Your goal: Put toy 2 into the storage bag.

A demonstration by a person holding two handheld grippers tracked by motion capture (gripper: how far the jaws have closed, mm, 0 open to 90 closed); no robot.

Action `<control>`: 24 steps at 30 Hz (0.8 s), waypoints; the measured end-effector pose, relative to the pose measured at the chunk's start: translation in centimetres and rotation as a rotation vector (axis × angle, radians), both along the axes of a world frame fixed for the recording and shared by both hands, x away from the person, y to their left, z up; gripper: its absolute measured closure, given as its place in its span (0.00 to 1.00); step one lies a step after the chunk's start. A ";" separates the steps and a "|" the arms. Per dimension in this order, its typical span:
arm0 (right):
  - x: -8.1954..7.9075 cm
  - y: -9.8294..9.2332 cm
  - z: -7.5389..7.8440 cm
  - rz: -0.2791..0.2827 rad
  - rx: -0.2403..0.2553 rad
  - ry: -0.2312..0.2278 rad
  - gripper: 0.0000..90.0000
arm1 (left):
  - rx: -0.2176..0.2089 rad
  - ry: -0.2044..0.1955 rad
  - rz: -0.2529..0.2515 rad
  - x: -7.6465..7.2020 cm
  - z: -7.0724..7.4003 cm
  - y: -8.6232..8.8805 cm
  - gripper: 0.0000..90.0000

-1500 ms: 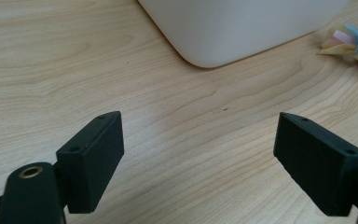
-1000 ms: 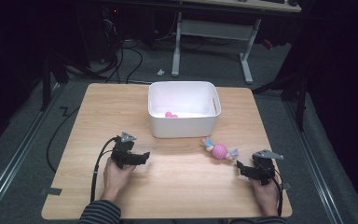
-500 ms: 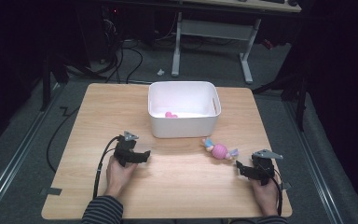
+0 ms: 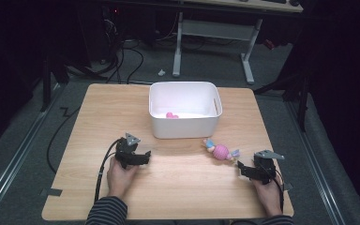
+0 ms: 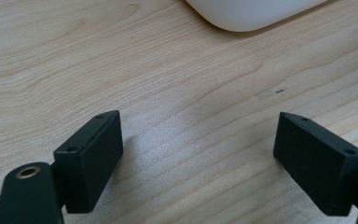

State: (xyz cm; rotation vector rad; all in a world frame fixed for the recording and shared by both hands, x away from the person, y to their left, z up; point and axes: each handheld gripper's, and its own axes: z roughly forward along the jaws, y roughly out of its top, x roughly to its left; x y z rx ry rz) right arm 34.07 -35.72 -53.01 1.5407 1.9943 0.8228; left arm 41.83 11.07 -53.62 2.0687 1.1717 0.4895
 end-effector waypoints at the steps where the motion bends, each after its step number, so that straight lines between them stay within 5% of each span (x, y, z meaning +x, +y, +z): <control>1: 0.0 0.0 0.0 0.007 0.000 0.005 0.21 | 0.000 0.000 0.001 0.0 0.0 0.0 0.18; 11: -1.0 0.0 0.8 0.083 0.025 0.046 0.25 | -0.002 0.002 -0.003 0.0 0.0 0.1 0.18; 24: -3.1 0.9 2.9 0.117 0.082 -0.010 0.29 | 0.001 0.001 0.000 0.0 0.0 0.0 0.18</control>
